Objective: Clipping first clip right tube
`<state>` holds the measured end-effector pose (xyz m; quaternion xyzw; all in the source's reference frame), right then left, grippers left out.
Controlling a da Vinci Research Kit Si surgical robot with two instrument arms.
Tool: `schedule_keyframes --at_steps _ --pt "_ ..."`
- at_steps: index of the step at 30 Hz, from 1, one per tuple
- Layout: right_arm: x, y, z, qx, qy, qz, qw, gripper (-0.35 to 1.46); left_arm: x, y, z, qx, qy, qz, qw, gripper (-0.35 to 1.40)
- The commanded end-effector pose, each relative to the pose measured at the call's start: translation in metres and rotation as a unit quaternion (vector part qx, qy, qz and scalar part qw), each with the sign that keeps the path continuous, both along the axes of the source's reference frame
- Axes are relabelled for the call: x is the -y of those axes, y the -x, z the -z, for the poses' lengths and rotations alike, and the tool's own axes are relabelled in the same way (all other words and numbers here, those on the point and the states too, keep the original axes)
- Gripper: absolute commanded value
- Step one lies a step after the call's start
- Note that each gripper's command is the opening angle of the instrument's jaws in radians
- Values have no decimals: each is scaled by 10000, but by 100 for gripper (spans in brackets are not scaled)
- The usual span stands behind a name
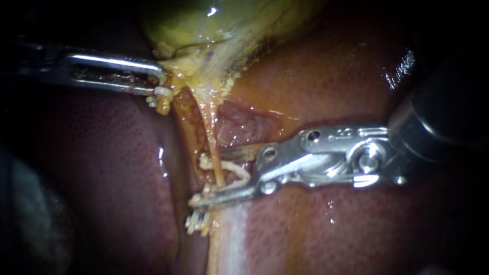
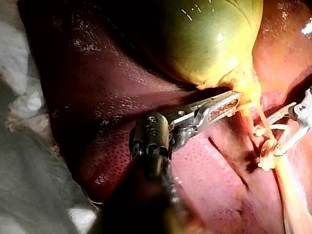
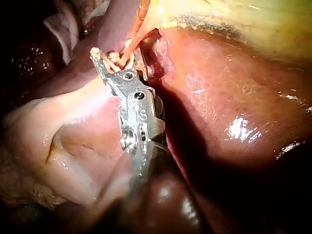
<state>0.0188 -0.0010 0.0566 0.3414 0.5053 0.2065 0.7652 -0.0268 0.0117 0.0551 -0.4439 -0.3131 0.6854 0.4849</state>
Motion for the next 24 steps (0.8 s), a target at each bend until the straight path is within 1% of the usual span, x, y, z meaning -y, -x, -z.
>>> schedule_keyframes --at_steps 1,4,5,8,9,13,17,20,24 --pt "0 0 0 -30 -19 -6 10000 49 0 0 0 -1 0 0 10000 -35" --pt "2 -1 3 -91 -118 -41 9999 49 0 0 0 -2 0 1 10000 -35" --pt "4 -1 5 -144 -133 -27 9998 49 0 0 0 -2 0 1 10000 -35" --pt "9 0 14 -292 -259 75 9992 49 0 0 0 -2 0 1 10000 -35" --pt "12 0 18 -349 -270 135 9989 49 0 0 0 -2 0 1 10000 -35" --pt "23 -2 32 -554 -344 272 9975 48 0 0 0 -2 1 1 10000 -35" --pt "28 -4 40 -686 -438 412 9958 44 0 0 0 -2 1 1 10000 -35" --pt "26 -5 40 -665 -475 388 9959 39 0 0 0 -2 2 1 10000 -35" --pt "22 -2 39 -639 -534 355 9959 27 0 0 -1 -2 2 1 10000 -35"
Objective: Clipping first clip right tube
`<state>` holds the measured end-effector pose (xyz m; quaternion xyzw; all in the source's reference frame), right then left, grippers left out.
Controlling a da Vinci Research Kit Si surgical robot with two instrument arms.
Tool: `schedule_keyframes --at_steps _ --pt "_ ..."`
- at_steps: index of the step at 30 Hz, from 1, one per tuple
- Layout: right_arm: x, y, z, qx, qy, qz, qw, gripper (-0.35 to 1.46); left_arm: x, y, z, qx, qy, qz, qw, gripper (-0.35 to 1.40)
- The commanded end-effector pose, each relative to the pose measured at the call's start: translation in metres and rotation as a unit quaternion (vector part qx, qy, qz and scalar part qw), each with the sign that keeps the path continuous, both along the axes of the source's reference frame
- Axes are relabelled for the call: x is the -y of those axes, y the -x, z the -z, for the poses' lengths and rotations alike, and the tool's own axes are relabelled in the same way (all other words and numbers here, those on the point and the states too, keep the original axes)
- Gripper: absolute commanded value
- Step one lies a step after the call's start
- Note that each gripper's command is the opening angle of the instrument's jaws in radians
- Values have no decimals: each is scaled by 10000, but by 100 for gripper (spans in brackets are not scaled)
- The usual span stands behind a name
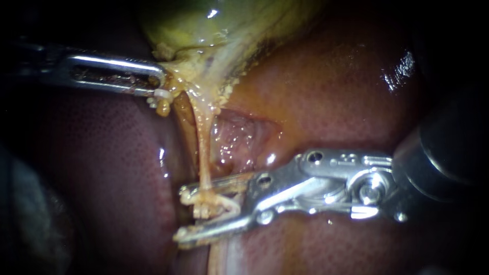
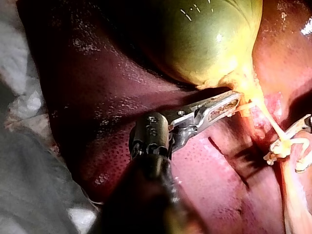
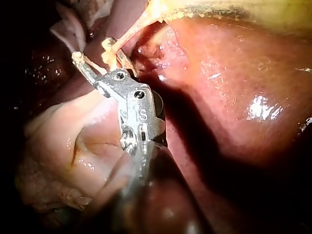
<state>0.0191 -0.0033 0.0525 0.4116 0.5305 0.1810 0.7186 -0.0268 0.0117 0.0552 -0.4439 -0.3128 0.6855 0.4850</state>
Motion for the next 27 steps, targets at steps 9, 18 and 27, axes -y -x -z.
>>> schedule_keyframes --at_steps 9,18,27 --pt "-2 13 1 294 -464 -260 9982 -31 0 0 -1 0 1 -1 10000 -35" --pt "-3 20 -2 350 -594 -281 9972 -35 -1 0 -3 2 3 -5 10000 -35" --pt "-1 20 -6 362 -608 -278 9971 -35 -2 0 -4 3 3 -6 10000 -35"
